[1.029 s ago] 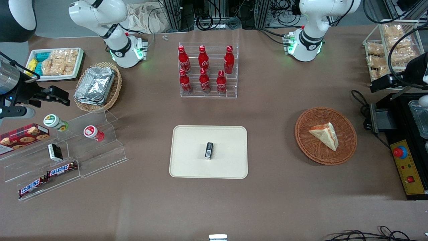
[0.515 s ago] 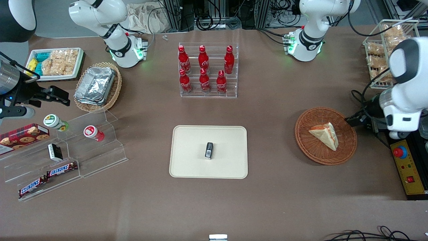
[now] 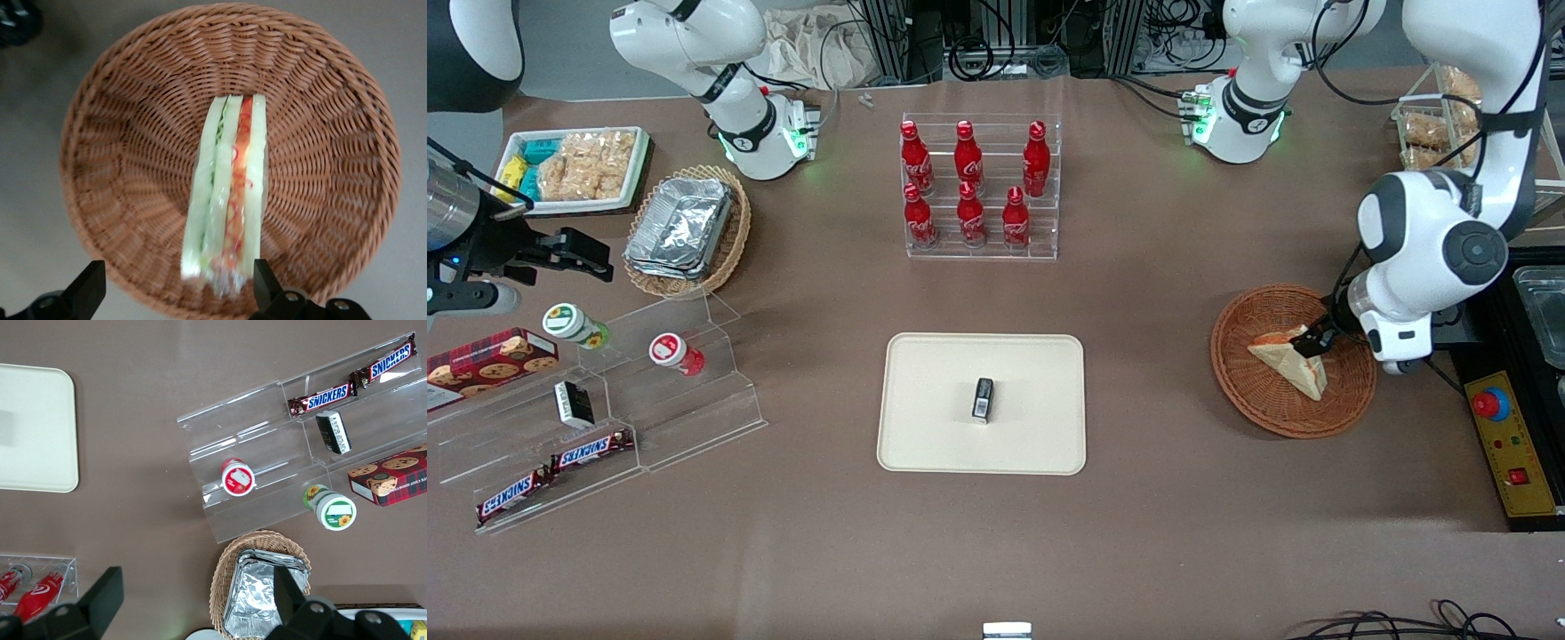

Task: Place sandwich from basket to tray
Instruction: 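Lower the left gripper and close it on the sandwich wedge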

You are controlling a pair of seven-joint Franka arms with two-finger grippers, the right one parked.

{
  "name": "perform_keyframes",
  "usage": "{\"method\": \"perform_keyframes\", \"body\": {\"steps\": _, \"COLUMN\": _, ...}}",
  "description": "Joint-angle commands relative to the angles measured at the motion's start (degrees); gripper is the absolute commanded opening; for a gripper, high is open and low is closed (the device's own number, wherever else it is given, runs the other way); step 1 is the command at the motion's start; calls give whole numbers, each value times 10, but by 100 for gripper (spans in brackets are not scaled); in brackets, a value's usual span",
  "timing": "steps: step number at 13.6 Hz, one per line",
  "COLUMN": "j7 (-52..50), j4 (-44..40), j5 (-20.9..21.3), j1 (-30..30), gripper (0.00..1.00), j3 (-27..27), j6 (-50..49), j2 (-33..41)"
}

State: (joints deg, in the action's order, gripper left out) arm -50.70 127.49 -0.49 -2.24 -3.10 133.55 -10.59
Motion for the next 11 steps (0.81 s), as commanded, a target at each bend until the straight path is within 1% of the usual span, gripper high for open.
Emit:
{"method": "perform_keyframes", "body": {"steps": 1, "j7": -36, "j4": 8, "j5": 8, "j1": -2, "gripper": 100, "j3": 0, "j6": 59, "j2": -38}}
{"method": "perform_keyframes", "body": {"steps": 3, "j7": -36, "j4": 16, "j5": 8, "j1": -2, "gripper": 100, "j3": 0, "j6": 86, "j2": -52}}
{"method": "perform_keyframes", "body": {"steps": 4, "j7": -36, "j4": 16, "j5": 8, "j1": -2, "gripper": 98, "j3": 0, "j6": 96, "j2": -64}}
{"method": "perform_keyframes", "body": {"steps": 5, "j7": -37, "j4": 16, "j5": 8, "j1": -2, "gripper": 58, "j3": 0, "j6": 103, "j2": -68}}
{"method": "perform_keyframes", "body": {"steps": 6, "j7": -36, "j4": 15, "j5": 8, "j1": 0, "gripper": 1, "j3": 0, "j6": 104, "j2": -67}}
{"method": "perform_keyframes", "body": {"steps": 8, "j7": -34, "j4": 10, "j5": 8, "j1": -6, "gripper": 0, "j3": 2, "j6": 90, "j2": -43}}
{"method": "perform_keyframes", "body": {"steps": 9, "j7": -23, "j4": 8, "j5": 9, "j1": -7, "gripper": 0, "j3": 4, "j6": 62, "j2": -24}}
{"method": "perform_keyframes", "body": {"steps": 11, "j7": 46, "j4": -17, "j5": 10, "j1": -7, "gripper": 0, "j3": 8, "j6": -18, "j2": 16}}
